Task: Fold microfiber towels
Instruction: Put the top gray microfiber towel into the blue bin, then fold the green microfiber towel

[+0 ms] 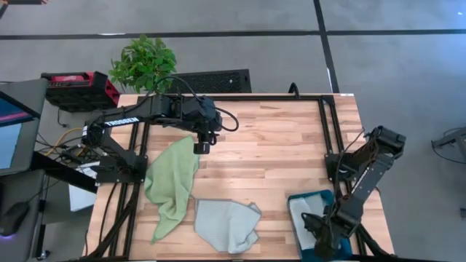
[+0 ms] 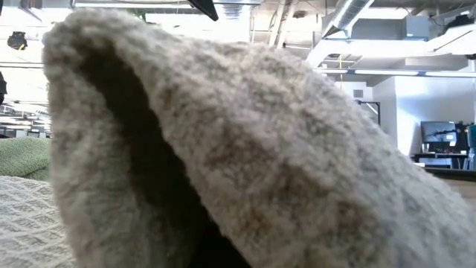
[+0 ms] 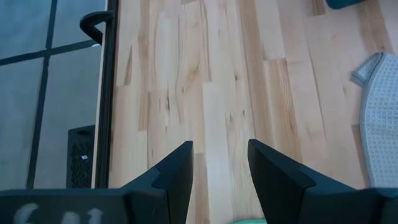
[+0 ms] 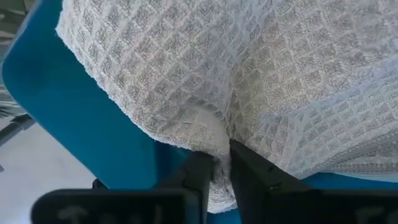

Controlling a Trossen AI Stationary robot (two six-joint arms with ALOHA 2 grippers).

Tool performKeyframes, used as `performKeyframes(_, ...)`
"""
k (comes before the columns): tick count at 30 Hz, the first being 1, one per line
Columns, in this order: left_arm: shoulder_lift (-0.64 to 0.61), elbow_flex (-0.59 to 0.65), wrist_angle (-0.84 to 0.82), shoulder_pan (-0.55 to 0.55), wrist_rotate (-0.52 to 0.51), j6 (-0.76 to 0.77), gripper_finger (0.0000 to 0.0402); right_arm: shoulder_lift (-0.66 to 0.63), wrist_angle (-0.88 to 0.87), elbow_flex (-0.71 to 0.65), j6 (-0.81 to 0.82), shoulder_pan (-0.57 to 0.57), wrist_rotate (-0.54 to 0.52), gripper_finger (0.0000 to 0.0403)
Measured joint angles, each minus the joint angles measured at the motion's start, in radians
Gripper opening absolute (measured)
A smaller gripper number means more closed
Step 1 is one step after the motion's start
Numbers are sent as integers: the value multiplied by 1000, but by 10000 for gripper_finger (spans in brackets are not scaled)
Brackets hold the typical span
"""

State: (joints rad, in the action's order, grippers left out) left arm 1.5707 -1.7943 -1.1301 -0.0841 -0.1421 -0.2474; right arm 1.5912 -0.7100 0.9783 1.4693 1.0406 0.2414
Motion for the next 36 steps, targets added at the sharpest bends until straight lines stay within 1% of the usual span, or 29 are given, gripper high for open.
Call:
performKeyframes(4, 0, 0, 0, 0, 0, 0, 146, 0, 0, 0, 0, -14, 2, 109)
performKeyframes(9, 0, 0, -1, 0, 0, 0, 146, 0, -4, 0, -1, -35, 5, 166)
performKeyframes(11, 0, 0, -6, 0, 0, 1, 146, 0, -9, 0, -12, -47, 36, 189)
performKeyframes(14, 0, 0, -27, 0, 0, 15, 146, -1, -15, 0, -20, -72, 124, 216)
performKeyframes(18, 0, 0, -87, 0, 1, 44, 146, -33, -16, 0, -45, -96, 139, 235)
performKeyframes(22, 0, 0, -161, 0, 2, 100, 146, -106, -27, 0, -55, -118, 111, 238)
performKeyframes(25, 0, 0, -239, 0, 3, 185, 146, -180, -52, 0, -84, -131, 36, 236)
performKeyframes(28, 0, 4, -300, 0, -1, 306, 146, -256, -72, 0, -165, -146, -78, 234)
performKeyframes(30, -2, 34, -301, 0, -17, 365, 146, -301, -78, 0, -231, -162, -158, 233)
performKeyframes(33, -8, 121, -301, -9, -26, 431, 146, -355, -83, 0, -335, -196, -276, 232)
performKeyframes(36, -9, 243, -292, -25, -27, 471, 146, -391, -81, 0, -443, -237, -338, 232)
